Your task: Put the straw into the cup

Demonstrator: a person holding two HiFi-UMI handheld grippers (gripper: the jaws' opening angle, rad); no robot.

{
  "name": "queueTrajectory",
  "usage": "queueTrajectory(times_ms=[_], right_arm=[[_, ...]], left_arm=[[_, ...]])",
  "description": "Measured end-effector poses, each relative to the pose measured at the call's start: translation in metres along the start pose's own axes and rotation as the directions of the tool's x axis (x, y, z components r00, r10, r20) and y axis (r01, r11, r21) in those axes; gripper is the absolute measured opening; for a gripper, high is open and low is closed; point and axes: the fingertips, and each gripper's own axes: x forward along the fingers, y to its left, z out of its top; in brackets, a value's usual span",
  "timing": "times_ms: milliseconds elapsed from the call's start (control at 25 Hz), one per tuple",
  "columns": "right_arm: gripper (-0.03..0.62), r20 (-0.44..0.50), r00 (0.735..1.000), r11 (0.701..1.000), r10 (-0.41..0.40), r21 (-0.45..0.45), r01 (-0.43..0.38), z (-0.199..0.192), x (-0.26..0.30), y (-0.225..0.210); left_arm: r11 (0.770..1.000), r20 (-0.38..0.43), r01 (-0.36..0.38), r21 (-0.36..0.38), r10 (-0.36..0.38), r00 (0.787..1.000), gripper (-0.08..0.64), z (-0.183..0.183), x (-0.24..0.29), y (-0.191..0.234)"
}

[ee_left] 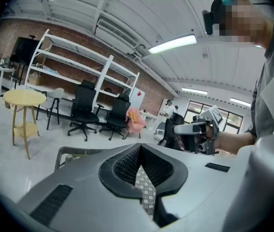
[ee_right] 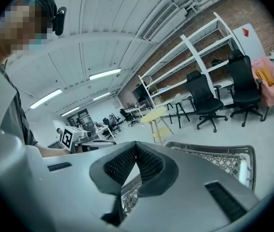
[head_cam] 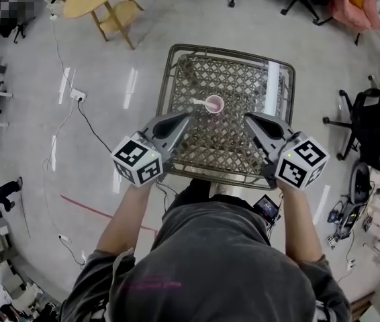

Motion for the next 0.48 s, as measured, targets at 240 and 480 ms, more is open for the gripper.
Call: queueTrajectory(times_ms=[240,480], right_arm=[[0.014,-0.004,1.000,1.000,-0.004,-0.006,0.004,-0.0035,-0.0068,-0.0001],[0.014,-0.013,1.000,1.000,-0.003,-0.016,0.003,-0.0058,-0.0064,0.0044]], left_arm=[[1.000,0.009,-0.008,-0.021,0.008,1.000,0.009,-0.0049,-0.0008,-0.0042],[1.000,0.027,0.006,-0.009,-0.006,1.000,0.009,0.0020,-0.0009,-0.0082]])
